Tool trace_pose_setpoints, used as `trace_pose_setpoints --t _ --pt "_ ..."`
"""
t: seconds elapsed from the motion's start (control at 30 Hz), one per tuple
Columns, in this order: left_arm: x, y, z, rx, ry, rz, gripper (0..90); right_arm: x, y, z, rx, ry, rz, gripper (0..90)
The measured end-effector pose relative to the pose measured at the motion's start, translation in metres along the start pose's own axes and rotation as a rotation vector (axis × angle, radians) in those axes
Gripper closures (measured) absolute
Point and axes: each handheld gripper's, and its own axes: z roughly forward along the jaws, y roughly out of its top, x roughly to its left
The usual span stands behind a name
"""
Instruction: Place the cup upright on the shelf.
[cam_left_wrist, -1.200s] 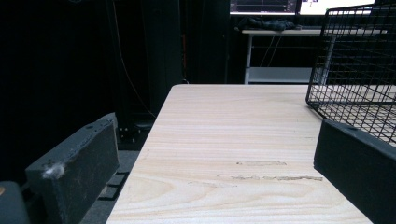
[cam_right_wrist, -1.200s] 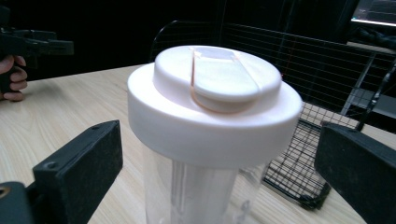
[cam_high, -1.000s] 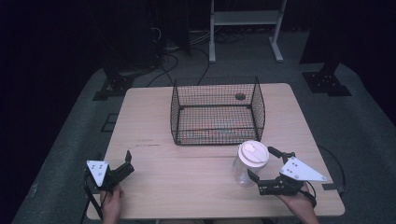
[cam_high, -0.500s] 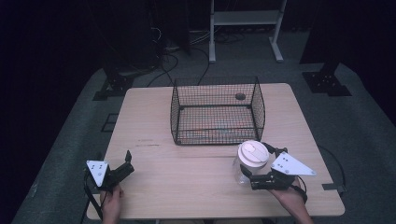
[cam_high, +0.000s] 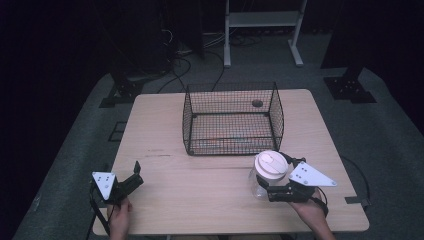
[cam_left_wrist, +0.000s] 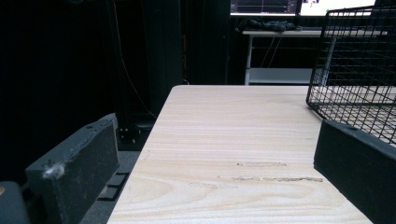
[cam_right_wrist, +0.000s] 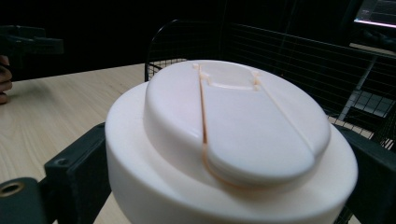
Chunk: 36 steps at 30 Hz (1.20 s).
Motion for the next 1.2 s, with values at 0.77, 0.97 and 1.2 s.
trace_pose_setpoints --t 0.77,0.97,1.2 --pt "0.0 0.0 0.0 -0.001 -0.002 -0.002 0.0 -0.003 0.047 0.01 -0.004 0.018 -0.048 4.4" --pt "0.0 0.0 0.0 -0.001 -0.003 -0.003 0.0 -0.006 0.065 0.015 -0.011 0.022 -0.064 4.4" --pt "0.001 0.0 0.0 -0.002 -0.002 -0.012 0.0 -0.012 0.092 0.022 -0.03 0.024 -0.071 4.4"
